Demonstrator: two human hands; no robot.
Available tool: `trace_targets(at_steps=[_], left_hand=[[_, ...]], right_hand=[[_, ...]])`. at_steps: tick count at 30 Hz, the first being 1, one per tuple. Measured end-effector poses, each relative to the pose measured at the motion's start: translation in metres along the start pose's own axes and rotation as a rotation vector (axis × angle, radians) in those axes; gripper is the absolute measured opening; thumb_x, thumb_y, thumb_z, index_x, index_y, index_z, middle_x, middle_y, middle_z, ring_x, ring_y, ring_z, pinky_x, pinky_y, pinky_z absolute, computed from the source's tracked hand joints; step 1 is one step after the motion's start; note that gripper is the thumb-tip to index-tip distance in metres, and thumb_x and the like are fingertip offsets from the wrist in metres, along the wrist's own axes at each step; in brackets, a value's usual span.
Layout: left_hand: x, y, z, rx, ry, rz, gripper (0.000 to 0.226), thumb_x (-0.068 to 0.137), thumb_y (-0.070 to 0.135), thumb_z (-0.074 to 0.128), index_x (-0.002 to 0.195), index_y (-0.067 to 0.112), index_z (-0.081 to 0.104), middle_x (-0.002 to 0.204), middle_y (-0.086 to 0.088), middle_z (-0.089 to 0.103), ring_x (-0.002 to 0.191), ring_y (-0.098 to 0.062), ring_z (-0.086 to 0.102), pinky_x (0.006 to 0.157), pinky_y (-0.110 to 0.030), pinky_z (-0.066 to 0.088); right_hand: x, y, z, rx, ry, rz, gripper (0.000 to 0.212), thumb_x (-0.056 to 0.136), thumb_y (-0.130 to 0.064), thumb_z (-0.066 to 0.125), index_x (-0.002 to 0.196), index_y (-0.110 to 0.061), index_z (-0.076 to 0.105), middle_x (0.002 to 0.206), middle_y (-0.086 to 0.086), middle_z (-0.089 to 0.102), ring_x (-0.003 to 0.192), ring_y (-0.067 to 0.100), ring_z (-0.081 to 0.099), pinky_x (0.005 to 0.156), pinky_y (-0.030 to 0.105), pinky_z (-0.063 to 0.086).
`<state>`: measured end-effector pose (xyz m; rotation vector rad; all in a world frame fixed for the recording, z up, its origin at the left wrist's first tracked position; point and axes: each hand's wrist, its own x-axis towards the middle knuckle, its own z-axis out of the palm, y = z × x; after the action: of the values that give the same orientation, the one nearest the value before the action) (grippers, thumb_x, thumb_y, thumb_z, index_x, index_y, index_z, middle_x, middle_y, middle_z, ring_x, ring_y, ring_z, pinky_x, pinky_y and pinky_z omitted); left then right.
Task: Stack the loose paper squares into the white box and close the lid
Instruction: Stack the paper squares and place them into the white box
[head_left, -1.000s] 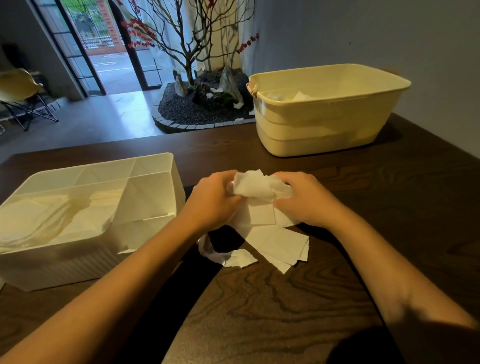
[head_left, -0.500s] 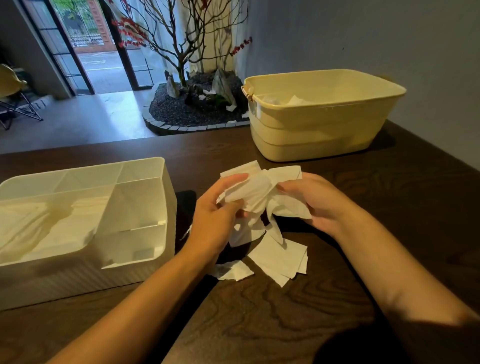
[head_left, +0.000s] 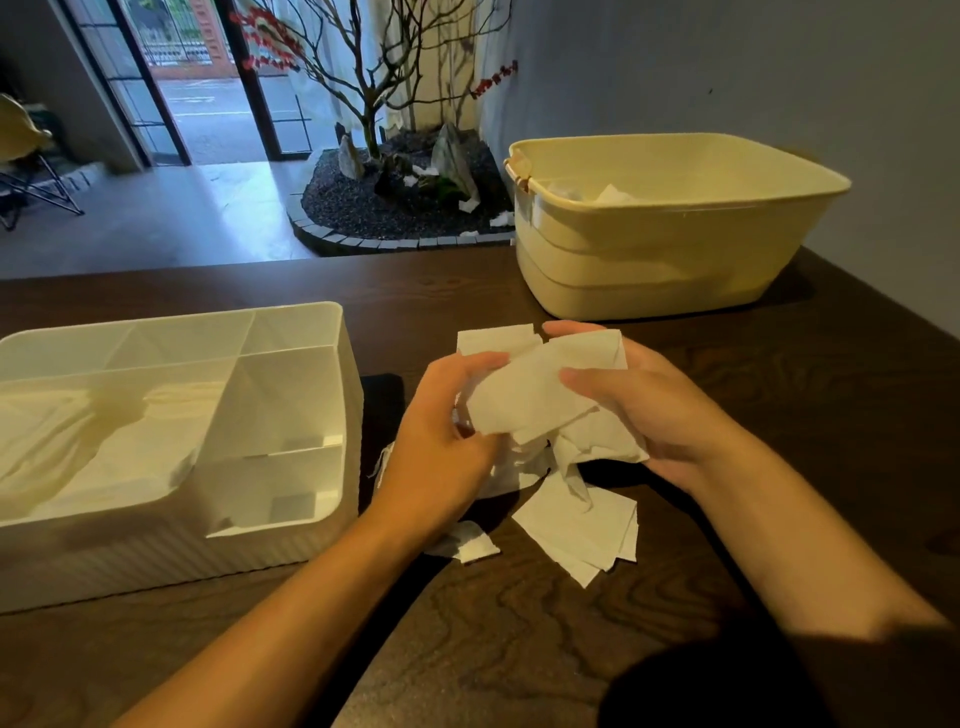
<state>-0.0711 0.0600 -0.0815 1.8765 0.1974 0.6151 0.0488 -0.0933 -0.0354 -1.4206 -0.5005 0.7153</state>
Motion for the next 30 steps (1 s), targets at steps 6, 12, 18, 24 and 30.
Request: trace_targets(at_steps=[6,12,18,24,30], left_hand=[[-0.002,0.010,0.002,0.034,-0.015,-0.096,0.013,0.100,0.041,0.050,0.107,0.043,0.060,0.111,0.013,0.055,0.100,0.000,0.056,0.078,-0.013,0.048],[0.003,0.003,0.002,-0.132,0.048,-0.223,0.039,0.096,0.065,0.043,0.108,0.033,0.061,0.120,-0.003,0.063,0.110,-0.016,0.061,0.101,-0.043,0.051],[0.004,0.005,0.004,-0.146,0.109,-0.301,0.061,0.081,0.067,0.039,0.112,0.022,0.066,0.112,-0.002,0.067,0.110,-0.020,0.062,0.098,-0.047,0.050],[0.001,0.011,0.004,-0.138,0.106,-0.178,0.075,0.087,0.065,0.043,0.112,-0.001,0.066,0.108,-0.014,0.068,0.103,-0.028,0.064,0.092,-0.050,0.051],[0.002,0.011,-0.001,-0.307,-0.011,-0.101,0.028,0.096,0.027,0.060,0.117,0.010,0.065,0.110,-0.007,0.069,0.104,-0.019,0.068,0.084,-0.028,0.055]], right_hand=[[0.001,-0.001,-0.001,0.006,0.014,0.031,0.043,0.096,0.004,0.049,0.122,-0.025,0.068,0.114,0.009,0.073,0.104,0.025,0.071,0.085,0.044,0.056],[-0.001,-0.002,0.001,-0.087,0.069,0.054,0.026,0.096,-0.004,0.058,0.111,-0.021,0.070,0.102,0.007,0.076,0.095,0.023,0.073,0.079,0.040,0.058],[-0.005,-0.002,0.006,-0.273,0.056,-0.048,0.013,0.090,-0.020,0.069,0.103,-0.021,0.072,0.093,-0.001,0.077,0.085,0.012,0.073,0.070,0.026,0.058],[-0.008,-0.005,0.010,-0.404,0.029,-0.053,0.023,0.091,-0.030,0.068,0.086,-0.008,0.073,0.074,0.005,0.071,0.066,0.010,0.066,0.052,0.016,0.046],[-0.009,-0.007,0.010,-0.281,0.131,0.046,0.040,0.090,-0.037,0.068,0.087,0.002,0.064,0.076,0.016,0.059,0.068,0.024,0.062,0.055,0.029,0.043]])
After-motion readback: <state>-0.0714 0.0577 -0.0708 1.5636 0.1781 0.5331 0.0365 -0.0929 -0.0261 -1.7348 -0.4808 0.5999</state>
